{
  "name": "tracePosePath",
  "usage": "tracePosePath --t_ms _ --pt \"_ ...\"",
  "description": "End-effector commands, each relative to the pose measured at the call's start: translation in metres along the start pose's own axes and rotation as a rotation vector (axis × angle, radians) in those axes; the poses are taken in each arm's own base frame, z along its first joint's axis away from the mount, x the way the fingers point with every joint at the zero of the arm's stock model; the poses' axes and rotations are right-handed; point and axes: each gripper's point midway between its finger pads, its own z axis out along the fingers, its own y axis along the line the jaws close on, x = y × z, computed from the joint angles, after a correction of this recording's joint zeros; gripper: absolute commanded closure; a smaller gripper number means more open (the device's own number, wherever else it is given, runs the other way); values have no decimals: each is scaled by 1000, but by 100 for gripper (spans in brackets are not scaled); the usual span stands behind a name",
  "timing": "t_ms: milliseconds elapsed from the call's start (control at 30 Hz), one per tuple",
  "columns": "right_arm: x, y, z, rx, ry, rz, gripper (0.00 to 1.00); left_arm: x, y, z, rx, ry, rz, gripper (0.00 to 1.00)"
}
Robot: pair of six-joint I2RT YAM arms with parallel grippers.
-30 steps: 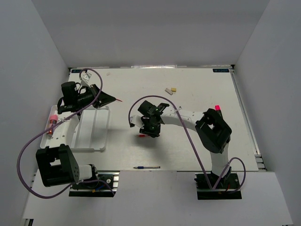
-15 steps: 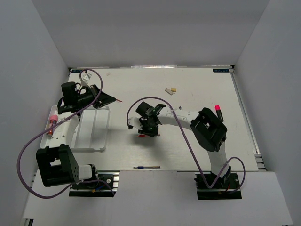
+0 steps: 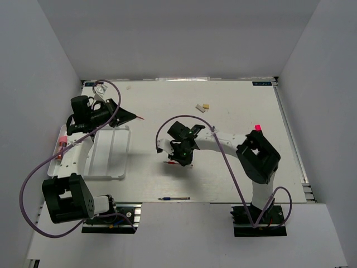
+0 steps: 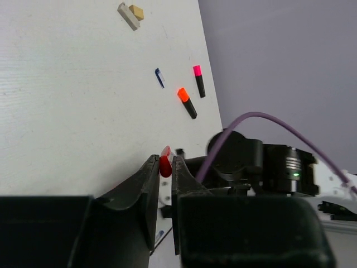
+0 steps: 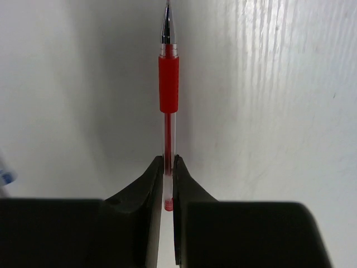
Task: Sort the stationery into containers
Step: Pick up the pen from the center of the board, then close the pen cap on the pen.
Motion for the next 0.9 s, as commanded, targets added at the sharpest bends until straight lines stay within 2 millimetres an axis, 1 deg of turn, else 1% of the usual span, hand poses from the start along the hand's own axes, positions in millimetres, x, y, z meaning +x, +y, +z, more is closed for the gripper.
tracePosePath --t_ms 0,33,67,100,133,167,200,233,267,300,333,367,400,467,533,633,667,700,733,800,867 --pt "-29 19 -62 -38 -177 106 100 -20 -16 -7 8 -35 104 100" --pt "-34 19 -71 -33 -211 125 100 -23 -12 -6 -12 -46 112 100" --pt "-38 20 -80 -37 -241 167 100 -22 -14 -5 -12 -49 149 100" --pt "-44 17 -97 -42 -299 193 100 -21 -17 -4 -11 -53 172 100" --pt "-50 17 -106 -49 -332 207 100 -18 -13 -4 -10 -63 190 100" --pt "-53 15 -115 -55 -361 247 100 -15 -22 -5 14 -82 189 100" --pt "-58 17 -122 -83 -393 261 100 -13 -23 -6 27 -100 190 100" --pt "-65 16 -129 -91 -424 269 100 -10 -19 -5 30 -116 189 100" --pt "-70 20 -133 -129 -446 289 100 -5 -21 -4 41 -112 188 100" --pt "-74 19 -136 -138 -460 300 100 -7 -24 -4 56 -125 205 100" --pt "-78 20 -139 -153 -474 308 100 0 -26 -1 77 -107 196 100" --pt "-84 19 -143 -169 -500 326 100 8 -25 2 87 -91 151 100" --pt "-87 16 -145 -167 -517 336 100 6 -28 2 108 -103 160 100" --pt "-94 12 -147 -158 -542 337 100 12 -36 7 140 -73 146 100" --pt "-97 10 -149 -152 -551 338 100 18 -37 13 147 -40 112 100" --pt "-96 7 -148 -131 -546 333 100 29 -39 20 208 32 75 100" --pt "-94 5 -148 -119 -541 331 100 36 -45 21 238 63 59 100" --pt "-92 7 -147 -123 -532 331 100 40 -49 23 255 85 64 100" --pt "-90 8 -147 -123 -528 332 100 41 -44 26 253 105 69 100" --pt "-88 8 -147 -118 -526 335 100 49 -48 29 259 165 64 100" --pt "-88 9 -150 -109 -530 330 100 52 -43 31 259 194 71 100"
